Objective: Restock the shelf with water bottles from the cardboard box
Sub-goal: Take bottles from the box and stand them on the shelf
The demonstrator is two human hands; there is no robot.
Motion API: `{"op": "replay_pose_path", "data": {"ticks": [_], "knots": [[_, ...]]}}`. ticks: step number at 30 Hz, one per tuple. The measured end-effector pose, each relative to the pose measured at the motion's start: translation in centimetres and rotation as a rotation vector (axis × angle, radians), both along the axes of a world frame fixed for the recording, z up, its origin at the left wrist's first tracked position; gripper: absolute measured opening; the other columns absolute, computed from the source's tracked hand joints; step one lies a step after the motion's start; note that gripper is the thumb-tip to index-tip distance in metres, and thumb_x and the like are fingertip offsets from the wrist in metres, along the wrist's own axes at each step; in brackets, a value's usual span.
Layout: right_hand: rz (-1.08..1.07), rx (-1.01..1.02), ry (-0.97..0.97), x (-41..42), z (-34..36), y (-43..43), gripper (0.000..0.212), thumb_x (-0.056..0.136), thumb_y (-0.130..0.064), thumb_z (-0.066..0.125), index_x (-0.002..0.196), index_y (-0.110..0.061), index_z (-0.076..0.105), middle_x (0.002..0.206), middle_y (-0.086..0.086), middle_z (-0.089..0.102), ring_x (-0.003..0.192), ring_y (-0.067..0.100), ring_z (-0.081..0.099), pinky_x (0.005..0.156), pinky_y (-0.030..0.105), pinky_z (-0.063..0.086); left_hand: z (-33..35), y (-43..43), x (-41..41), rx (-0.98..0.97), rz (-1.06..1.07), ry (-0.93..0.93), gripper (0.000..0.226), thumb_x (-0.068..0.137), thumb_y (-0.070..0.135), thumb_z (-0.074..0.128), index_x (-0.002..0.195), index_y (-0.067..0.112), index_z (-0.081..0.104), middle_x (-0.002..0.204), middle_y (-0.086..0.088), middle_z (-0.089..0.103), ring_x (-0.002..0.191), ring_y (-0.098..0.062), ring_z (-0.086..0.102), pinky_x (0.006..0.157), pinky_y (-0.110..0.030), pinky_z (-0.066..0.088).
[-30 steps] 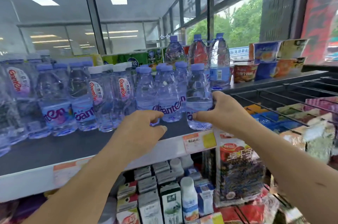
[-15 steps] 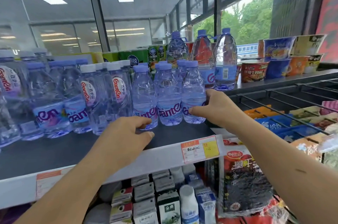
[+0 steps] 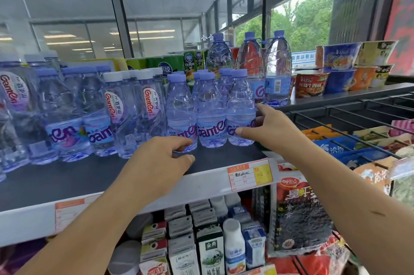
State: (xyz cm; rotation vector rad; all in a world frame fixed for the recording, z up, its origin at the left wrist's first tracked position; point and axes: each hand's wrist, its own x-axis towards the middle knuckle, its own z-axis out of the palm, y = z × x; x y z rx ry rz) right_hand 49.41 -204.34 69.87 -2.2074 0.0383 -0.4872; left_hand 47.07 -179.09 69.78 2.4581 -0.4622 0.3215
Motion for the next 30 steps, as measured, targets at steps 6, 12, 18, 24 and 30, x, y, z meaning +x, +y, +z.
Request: {"op": "replay_pose_path", "data": {"ticks": [6,12,18,24,30], "knots": [[-0.102,-0.049,0.039,-2.0,0.8,2.1,0.065,0.077,-0.038,0.082,0.132,-0.024,0.05,0.107,-0.009,0.064,0.097,0.016,0.061,0.085,0.034,0.048,0.2,2.1,-2.2,-0.1,-0.036,-0.017,0.037,0.09,0.032,0.065,0.127,0.036,0.063,0.117,0.017,0.066,0.106,-0.002,0.061,0.093,-0.027,0.047],[-0.181,-0.067,-0.217,-8.3,-0.4,8.5,0.063,0.088,-0.04,0.07,0.144,-0.019,0.049,0.137,-0.001,0.058,0.126,0.018,0.053,0.106,0.04,0.044,-0.8,5.7,-5.5,-0.316,-0.106,-0.055,0.033,0.086,0.031,0.068,0.119,0.031,0.069,0.104,0.019,0.07,0.092,-0.001,0.066,0.096,-0.035,0.052],[-0.113,-0.043,-0.156,-15.0,-6.6,18.1,0.037,0.088,-0.036,0.07,0.121,-0.021,0.069,0.104,-0.006,0.069,0.101,0.01,0.064,0.093,0.035,0.052,-5.3,11.0,-9.5,-0.324,-0.152,0.01,0.036,0.082,0.033,0.066,0.118,0.028,0.07,0.106,0.011,0.072,0.095,-0.012,0.067,0.091,-0.043,0.055],[-0.124,-0.036,0.05,-21.4,-15.8,24.5,0.035,0.089,-0.039,0.068,0.121,-0.025,0.068,0.114,-0.007,0.068,0.106,0.004,0.061,0.083,0.023,0.05,-15.0,16.9,-14.2,-0.28,-0.177,0.13,0.025,0.088,0.016,0.068,0.112,0.018,0.073,0.1,0.003,0.072,0.1,-0.019,0.067,0.093,-0.038,0.053],[-0.092,-0.018,0.313,-27.5,-28.9,28.3,0.035,0.091,-0.034,0.069,0.123,-0.022,0.067,0.107,-0.011,0.066,0.095,0.005,0.063,0.079,0.02,0.051,-29.4,20.4,-19.4,-0.178,-0.152,0.422,0.033,0.094,0.027,0.063,0.127,0.028,0.064,0.119,0.01,0.063,0.104,-0.004,0.055,0.09,-0.021,0.043]]}}
